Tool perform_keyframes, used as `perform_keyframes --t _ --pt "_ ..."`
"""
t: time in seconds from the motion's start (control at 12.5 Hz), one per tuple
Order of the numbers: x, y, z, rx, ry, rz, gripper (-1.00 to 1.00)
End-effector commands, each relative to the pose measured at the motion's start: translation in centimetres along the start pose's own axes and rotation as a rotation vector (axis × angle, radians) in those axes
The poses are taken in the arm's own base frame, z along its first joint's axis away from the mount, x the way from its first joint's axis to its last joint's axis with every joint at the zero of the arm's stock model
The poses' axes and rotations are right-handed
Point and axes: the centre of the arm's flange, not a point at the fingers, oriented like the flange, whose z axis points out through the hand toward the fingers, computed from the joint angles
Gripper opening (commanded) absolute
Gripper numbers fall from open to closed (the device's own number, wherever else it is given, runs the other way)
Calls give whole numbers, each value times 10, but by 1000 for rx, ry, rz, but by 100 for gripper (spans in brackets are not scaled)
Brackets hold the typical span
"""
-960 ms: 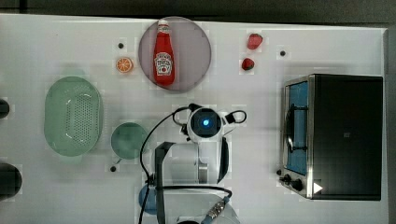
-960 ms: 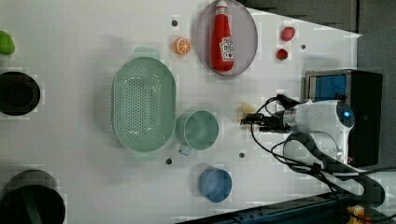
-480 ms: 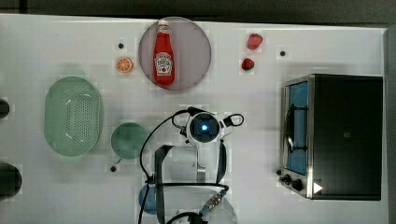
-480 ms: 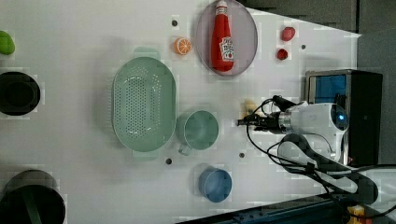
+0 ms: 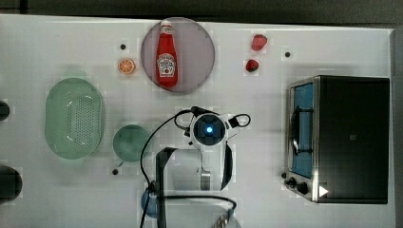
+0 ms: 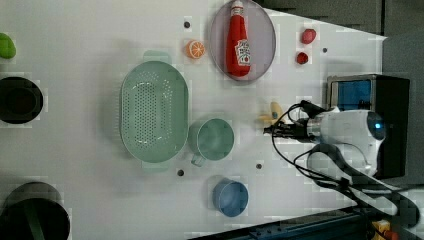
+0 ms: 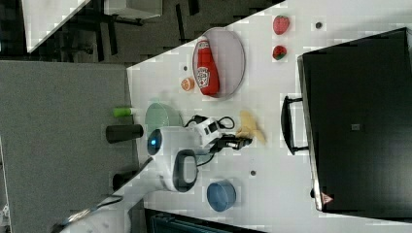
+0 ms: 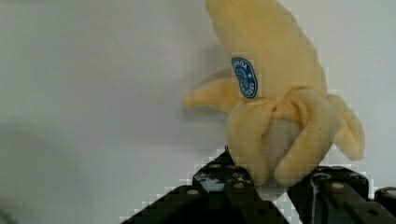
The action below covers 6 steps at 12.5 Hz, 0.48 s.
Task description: Pick Banana and place it in mug.
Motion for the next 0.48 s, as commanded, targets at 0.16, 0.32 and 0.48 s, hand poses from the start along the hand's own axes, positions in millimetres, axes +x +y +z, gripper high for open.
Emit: perform_keyframes --t 0.16,0.32,0.48 --pt "20 5 -195 21 58 -1 -37" --pt "8 -2 -271 30 89 -21 -37" --pt "-16 -27 -314 28 116 -59 -37"
